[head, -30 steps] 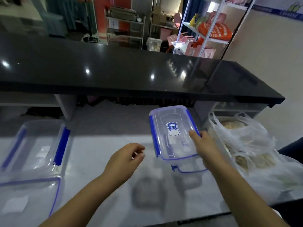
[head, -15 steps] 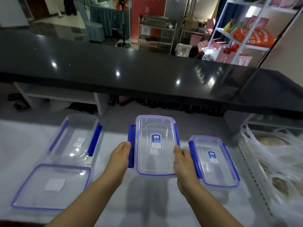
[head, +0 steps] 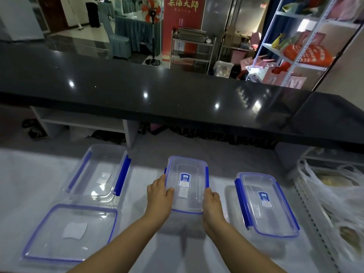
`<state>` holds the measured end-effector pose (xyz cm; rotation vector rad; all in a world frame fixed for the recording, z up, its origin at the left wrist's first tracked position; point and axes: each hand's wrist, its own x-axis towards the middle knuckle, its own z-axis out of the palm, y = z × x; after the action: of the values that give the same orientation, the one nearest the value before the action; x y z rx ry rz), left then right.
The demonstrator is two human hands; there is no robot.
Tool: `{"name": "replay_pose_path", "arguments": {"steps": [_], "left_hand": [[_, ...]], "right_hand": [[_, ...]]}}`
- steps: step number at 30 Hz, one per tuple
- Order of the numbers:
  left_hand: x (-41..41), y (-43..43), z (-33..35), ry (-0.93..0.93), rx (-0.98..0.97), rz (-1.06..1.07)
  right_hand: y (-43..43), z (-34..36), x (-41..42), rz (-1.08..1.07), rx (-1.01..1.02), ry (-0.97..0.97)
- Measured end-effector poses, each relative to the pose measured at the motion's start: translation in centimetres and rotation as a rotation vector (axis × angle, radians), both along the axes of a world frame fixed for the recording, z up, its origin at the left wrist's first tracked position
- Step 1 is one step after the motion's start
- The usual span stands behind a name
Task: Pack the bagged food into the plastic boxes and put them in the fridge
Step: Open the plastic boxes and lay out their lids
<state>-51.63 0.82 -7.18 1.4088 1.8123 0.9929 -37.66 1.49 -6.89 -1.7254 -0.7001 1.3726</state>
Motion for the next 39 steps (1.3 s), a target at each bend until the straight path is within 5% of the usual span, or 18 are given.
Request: {"name": "replay_pose_path", "arguments": {"steps": [7, 13, 17, 29, 35, 39], "left_hand": [[-0.2, 1.6, -0.4, 0.053, -0.034, -0.002], [-0.2, 1.9, -0.7, 0.068, -0.027, -0.006], [0.0, 2.3, -0.7, 0.071, -0.006, 0.003], [0.9, -0.8, 4.0, -0.221, 0.225, 0.105], [-2.4, -3.1, 6.6, -0.464, 0.213, 0.305], [-3.3, -6.1, 6.2, -0.439, 0.162, 0.287]], "right_hand": [[2.2, -0.5, 0.4, -0.036, -0.014, -0.069], [1.8, -0.3, 1.4, 0.117, 0.2, -0.627], [0.9, -0.5, 1.0, 0.249, 0.248, -0.797], [-0.1, 6.7, 1.4, 0.15, 0.407, 0.009], [-1.3, 8.0, 4.5, 0.546, 0.525, -0.132], [-3.0, 6.7, 4.9, 0.792, 0.611, -0.359]]}}
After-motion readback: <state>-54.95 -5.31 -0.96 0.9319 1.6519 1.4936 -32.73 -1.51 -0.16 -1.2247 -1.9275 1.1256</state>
